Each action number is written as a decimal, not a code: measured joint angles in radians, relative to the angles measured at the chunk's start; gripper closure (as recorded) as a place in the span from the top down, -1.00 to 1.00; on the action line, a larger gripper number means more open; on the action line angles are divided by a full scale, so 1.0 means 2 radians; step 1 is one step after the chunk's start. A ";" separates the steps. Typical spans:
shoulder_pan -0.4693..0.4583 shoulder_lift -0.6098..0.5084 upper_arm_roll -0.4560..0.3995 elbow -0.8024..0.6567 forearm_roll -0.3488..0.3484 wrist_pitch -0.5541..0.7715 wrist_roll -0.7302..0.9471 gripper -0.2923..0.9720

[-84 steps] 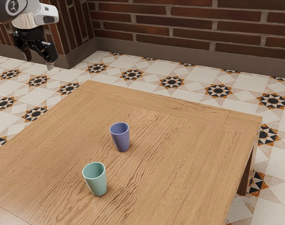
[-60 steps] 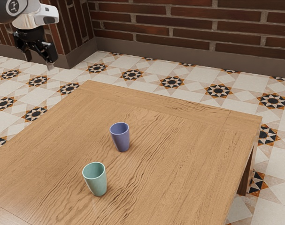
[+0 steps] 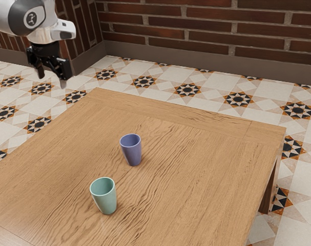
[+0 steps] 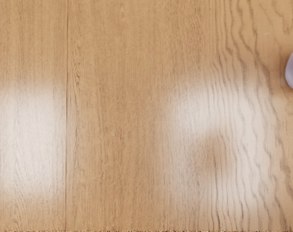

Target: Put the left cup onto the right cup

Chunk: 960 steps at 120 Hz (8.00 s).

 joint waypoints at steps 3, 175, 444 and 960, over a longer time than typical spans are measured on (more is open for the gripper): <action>0.000 0.005 0.000 0.000 -0.001 0.000 0.000 0.54; 0.002 0.125 -0.076 -0.028 -0.031 0.098 -0.088 0.54; 0.016 0.251 -0.083 0.008 -0.085 0.200 -0.107 -0.34; 0.000 -0.168 -0.116 -0.365 -0.137 0.153 -0.505 -0.71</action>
